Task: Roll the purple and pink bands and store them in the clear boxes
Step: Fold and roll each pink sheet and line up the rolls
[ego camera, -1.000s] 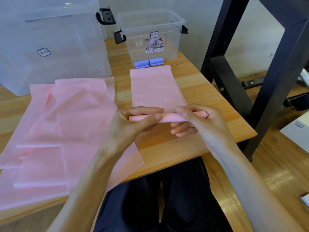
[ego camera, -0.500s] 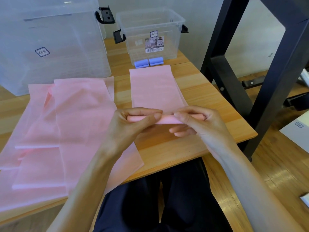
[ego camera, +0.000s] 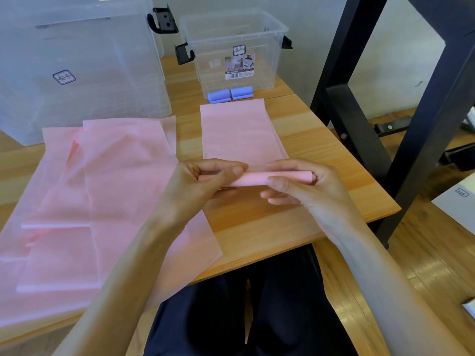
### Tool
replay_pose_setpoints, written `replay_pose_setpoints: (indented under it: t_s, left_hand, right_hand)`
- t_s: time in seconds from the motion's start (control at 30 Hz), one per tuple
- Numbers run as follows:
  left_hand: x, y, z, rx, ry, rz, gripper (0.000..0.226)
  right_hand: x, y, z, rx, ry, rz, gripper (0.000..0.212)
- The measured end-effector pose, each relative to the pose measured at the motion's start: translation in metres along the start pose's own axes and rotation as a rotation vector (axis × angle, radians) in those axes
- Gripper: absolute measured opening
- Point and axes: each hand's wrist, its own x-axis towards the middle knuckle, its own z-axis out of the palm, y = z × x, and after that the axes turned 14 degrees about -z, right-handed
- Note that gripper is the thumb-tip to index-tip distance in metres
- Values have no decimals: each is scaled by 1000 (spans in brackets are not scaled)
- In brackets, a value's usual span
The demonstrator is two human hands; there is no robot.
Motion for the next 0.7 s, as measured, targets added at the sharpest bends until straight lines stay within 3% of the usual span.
replay_pose_setpoints:
  t_s: [0.2,0.7]
  left_hand:
    - [8,6,-3,22,-77,-33,26]
    - [14,-5,-3,-84,23,31,14]
  right_hand:
    - [10,5,3,-29,41,-3,23]
    - [21,21,6,24,24,-36,29]
